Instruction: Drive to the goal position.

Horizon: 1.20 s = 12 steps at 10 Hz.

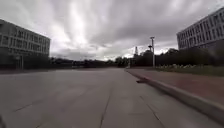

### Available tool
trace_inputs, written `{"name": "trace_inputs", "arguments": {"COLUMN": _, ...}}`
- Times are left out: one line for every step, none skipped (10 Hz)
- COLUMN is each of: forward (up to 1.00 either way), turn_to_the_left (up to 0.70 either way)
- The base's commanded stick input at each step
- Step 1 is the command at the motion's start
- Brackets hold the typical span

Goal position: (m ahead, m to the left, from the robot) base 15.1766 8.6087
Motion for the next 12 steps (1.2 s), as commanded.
{"name": "trace_inputs", "arguments": {"forward": 0.70, "turn_to_the_left": 0.00}}
{"name": "trace_inputs", "arguments": {"forward": 0.70, "turn_to_the_left": 0.00}}
{"name": "trace_inputs", "arguments": {"forward": 0.70, "turn_to_the_left": 0.00}}
{"name": "trace_inputs", "arguments": {"forward": 0.70, "turn_to_the_left": 0.00}}
{"name": "trace_inputs", "arguments": {"forward": 0.70, "turn_to_the_left": 0.00}}
{"name": "trace_inputs", "arguments": {"forward": 0.70, "turn_to_the_left": 0.00}}
{"name": "trace_inputs", "arguments": {"forward": 0.70, "turn_to_the_left": 0.00}}
{"name": "trace_inputs", "arguments": {"forward": 0.70, "turn_to_the_left": 0.00}}
{"name": "trace_inputs", "arguments": {"forward": 0.70, "turn_to_the_left": 0.00}}
{"name": "trace_inputs", "arguments": {"forward": 0.70, "turn_to_the_left": 0.00}}
{"name": "trace_inputs", "arguments": {"forward": 0.70, "turn_to_the_left": 0.00}}
{"name": "trace_inputs", "arguments": {"forward": 0.70, "turn_to_the_left": 0.00}}
